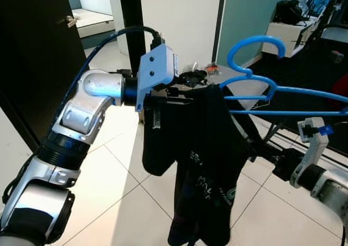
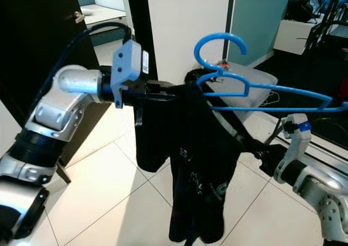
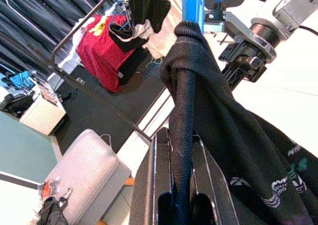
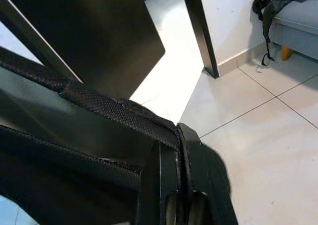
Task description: Hang hanger
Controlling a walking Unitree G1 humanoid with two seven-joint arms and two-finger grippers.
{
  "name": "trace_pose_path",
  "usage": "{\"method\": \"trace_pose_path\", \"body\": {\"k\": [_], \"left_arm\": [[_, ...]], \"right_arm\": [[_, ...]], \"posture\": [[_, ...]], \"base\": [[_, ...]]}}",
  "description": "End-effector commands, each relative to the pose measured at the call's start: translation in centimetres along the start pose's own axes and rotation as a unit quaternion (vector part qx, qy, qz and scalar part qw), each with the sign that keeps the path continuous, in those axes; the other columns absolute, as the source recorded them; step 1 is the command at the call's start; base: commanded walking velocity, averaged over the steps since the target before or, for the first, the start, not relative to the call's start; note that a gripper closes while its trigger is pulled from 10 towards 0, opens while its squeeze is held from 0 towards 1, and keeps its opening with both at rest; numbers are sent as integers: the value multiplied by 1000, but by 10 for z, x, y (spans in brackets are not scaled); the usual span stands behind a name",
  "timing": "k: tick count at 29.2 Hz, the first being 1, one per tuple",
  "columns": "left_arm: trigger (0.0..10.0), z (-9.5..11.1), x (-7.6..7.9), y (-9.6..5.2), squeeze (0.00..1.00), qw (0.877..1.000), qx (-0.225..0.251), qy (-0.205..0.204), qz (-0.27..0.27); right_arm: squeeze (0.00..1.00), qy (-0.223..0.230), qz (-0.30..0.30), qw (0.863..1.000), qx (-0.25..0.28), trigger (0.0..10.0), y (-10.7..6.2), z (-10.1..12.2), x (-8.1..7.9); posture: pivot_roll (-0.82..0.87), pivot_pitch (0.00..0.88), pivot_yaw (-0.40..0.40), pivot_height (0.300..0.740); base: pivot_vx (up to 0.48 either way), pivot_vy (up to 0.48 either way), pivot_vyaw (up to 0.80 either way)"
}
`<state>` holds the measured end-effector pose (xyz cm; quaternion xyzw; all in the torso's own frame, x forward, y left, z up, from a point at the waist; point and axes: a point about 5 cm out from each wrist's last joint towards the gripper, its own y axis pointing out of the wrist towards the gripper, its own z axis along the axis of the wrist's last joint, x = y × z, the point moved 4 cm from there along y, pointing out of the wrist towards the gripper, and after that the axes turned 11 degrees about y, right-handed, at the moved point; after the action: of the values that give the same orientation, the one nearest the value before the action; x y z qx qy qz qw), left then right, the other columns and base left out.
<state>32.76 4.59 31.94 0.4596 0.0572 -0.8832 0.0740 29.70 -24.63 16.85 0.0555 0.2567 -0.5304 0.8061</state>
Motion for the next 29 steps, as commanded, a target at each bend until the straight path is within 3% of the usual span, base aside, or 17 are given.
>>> {"method": "trace_pose_path", "body": {"k": [1,3,5,7,8,9,17,25,26,29], "left_arm": [[10000,1,-5,-3,0,1000,-3,9,14],[10000,0,-5,-3,0,1000,-5,12,14],[10000,-4,-3,-6,0,1000,-20,23,3],[10000,-4,-3,-6,0,1000,-20,23,3],[10000,-12,7,-11,0,998,-41,30,-25],[10000,-15,11,-13,0,998,-49,31,-36],[10000,-37,28,-25,0,991,-104,41,-73],[10000,-49,21,-30,0,987,-141,50,-50],[10000,-58,12,-31,0,983,-173,51,-20],[10000,-61,7,-30,0,981,-187,47,-2]], "right_arm": [[0,9,-23,1000,-12,0,-2,-3,9],[0,13,-30,999,-17,0,-3,-5,12],[0,32,-63,997,8,0,-6,3,25],[0,32,-63,997,8,0,-6,3,25],[0,64,-95,990,88,0,-13,28,42],[0,77,-104,984,119,0,-17,38,48],[0,116,-128,961,215,0,-35,66,64],[0,122,-116,959,229,0,-36,70,62],[0,119,-115,961,221,0,-32,68,60],[0,118,-114,962,218,0,-30,67,60]], "posture": [[88,0,26,740],[88,0,26,740],[90,0,28,740],[90,0,28,740],[91,0,30,740],[91,0,30,740],[94,0,31,740],[98,0,31,740],[98,0,31,740],[98,0,31,740]], "base": [[0,0,0],[0,0,0],[0,0,0],[0,0,0],[0,0,0],[0,0,0],[0,0,0],[0,0,0],[0,0,0],[0,0,0]]}}
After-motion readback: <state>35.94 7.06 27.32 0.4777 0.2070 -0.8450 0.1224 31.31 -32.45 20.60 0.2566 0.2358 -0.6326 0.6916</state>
